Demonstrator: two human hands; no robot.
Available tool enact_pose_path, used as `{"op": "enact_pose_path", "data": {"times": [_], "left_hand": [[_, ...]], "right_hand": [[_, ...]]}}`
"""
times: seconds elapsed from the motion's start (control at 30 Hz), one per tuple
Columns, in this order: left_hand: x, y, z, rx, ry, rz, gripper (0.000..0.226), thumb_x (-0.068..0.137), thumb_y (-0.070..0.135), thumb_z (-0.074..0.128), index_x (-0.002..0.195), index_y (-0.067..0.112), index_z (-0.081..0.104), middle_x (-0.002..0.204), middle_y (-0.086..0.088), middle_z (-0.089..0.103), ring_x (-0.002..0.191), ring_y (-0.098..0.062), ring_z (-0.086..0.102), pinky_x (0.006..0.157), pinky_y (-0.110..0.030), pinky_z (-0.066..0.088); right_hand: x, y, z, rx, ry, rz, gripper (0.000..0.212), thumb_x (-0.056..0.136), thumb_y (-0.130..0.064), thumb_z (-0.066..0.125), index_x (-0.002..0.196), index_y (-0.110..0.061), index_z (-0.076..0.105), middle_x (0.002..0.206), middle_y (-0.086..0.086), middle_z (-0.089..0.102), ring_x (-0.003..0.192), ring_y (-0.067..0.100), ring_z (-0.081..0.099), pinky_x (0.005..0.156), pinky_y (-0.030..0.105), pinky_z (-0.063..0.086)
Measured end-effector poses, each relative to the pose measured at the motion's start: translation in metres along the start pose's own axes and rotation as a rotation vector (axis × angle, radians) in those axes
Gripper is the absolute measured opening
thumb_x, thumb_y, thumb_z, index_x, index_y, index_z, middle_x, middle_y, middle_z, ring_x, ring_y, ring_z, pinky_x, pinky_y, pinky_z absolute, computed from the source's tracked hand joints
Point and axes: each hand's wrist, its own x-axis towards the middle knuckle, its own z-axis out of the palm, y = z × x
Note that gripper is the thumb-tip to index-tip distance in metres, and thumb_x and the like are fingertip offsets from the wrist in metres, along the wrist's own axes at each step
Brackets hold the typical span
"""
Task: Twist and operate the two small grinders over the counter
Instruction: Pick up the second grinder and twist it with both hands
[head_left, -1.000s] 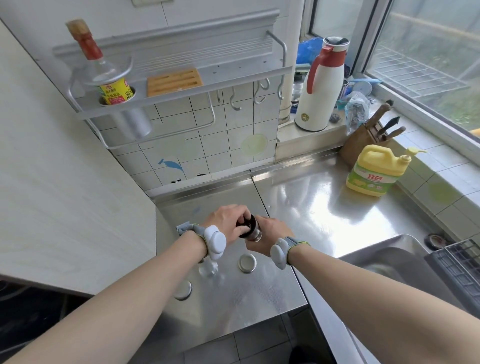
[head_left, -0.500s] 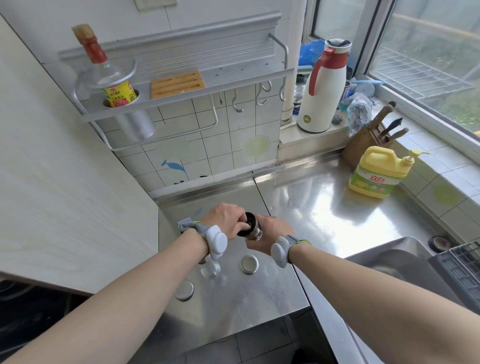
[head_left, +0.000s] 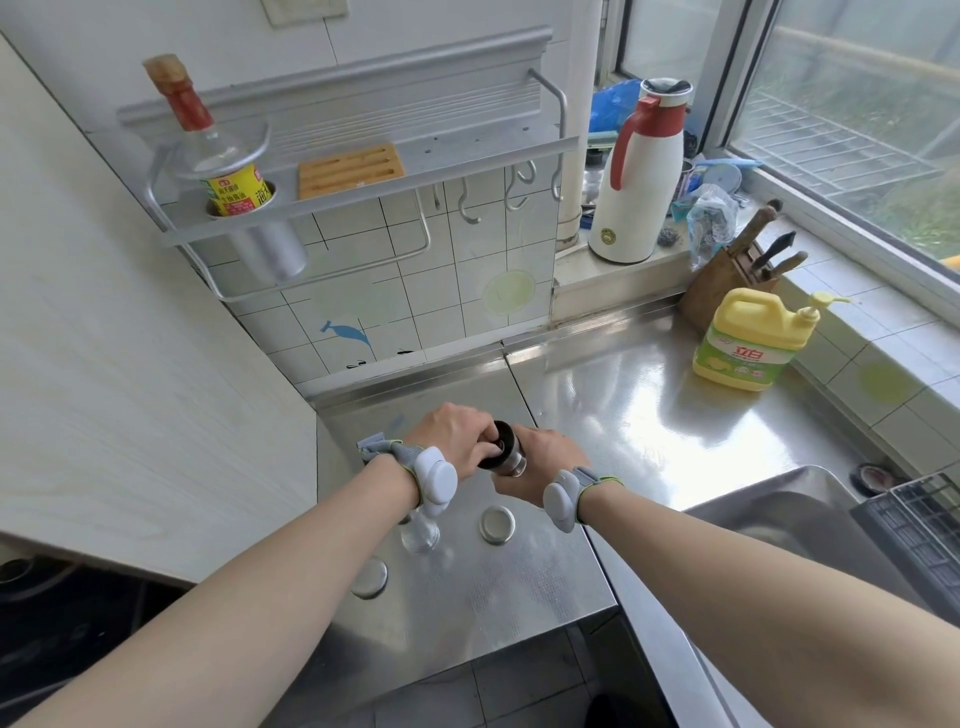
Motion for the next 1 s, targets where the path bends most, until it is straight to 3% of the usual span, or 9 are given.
{"op": "enact_pose_path", "data": {"times": [0.13, 0.33, 0.5, 0.67, 0.87, 1.0], "left_hand": [[-0.002, 0.001, 0.001, 0.010, 0.003, -0.008, 0.020, 0.086, 0.034, 0.063, 0.099, 0.019, 0.066, 0.103, -0.004, 0.068, 0.098, -0.024, 0.059, 0.084, -0.032, 0.046], [-0.011, 0.000, 0.002, -0.053, 0.030, 0.110, 0.020, 0.084, 0.015, 0.065, 0.104, 0.016, 0.066, 0.101, -0.003, 0.065, 0.090, -0.022, 0.059, 0.079, -0.032, 0.048], [-0.009, 0.004, 0.001, 0.005, 0.007, 0.043, 0.018, 0.088, 0.024, 0.061, 0.103, 0.016, 0.066, 0.105, -0.006, 0.066, 0.099, -0.027, 0.059, 0.086, -0.038, 0.048], [-0.011, 0.007, 0.002, 0.020, 0.026, -0.004, 0.020, 0.088, 0.031, 0.062, 0.098, 0.015, 0.066, 0.103, -0.008, 0.065, 0.097, -0.028, 0.058, 0.086, -0.038, 0.048], [-0.019, 0.005, 0.002, -0.064, 0.045, 0.103, 0.019, 0.085, 0.018, 0.066, 0.104, 0.015, 0.064, 0.102, -0.004, 0.064, 0.092, -0.025, 0.058, 0.082, -0.034, 0.047], [-0.022, 0.007, 0.002, -0.056, 0.066, 0.079, 0.018, 0.085, 0.018, 0.065, 0.103, 0.015, 0.065, 0.102, -0.005, 0.065, 0.095, -0.026, 0.059, 0.082, -0.034, 0.047]], "right_hand": [[-0.003, 0.000, 0.000, 0.002, 0.003, 0.007, 0.031, 0.070, -0.045, 0.062, 0.094, -0.028, 0.053, 0.074, -0.007, 0.061, 0.069, 0.024, 0.060, 0.059, 0.035, 0.051], [-0.008, 0.000, -0.004, 0.031, 0.037, 0.022, 0.030, 0.073, -0.042, 0.068, 0.097, -0.027, 0.055, 0.078, -0.008, 0.062, 0.072, 0.022, 0.059, 0.054, 0.028, 0.039], [-0.012, -0.006, -0.004, 0.009, 0.044, 0.025, 0.027, 0.073, -0.042, 0.066, 0.094, -0.028, 0.054, 0.070, -0.008, 0.055, 0.065, 0.019, 0.055, 0.050, 0.027, 0.034], [-0.014, -0.006, -0.003, 0.016, 0.051, 0.020, 0.028, 0.073, -0.044, 0.065, 0.094, -0.029, 0.054, 0.071, -0.008, 0.057, 0.064, 0.020, 0.056, 0.051, 0.028, 0.038], [-0.016, -0.004, -0.004, 0.045, 0.057, -0.002, 0.029, 0.072, -0.045, 0.066, 0.095, -0.031, 0.053, 0.074, -0.010, 0.058, 0.069, 0.022, 0.058, 0.057, 0.028, 0.039], [-0.020, -0.007, -0.007, 0.043, 0.056, 0.002, 0.027, 0.073, -0.042, 0.067, 0.094, -0.030, 0.054, 0.076, -0.009, 0.060, 0.071, 0.022, 0.058, 0.058, 0.029, 0.042]]}}
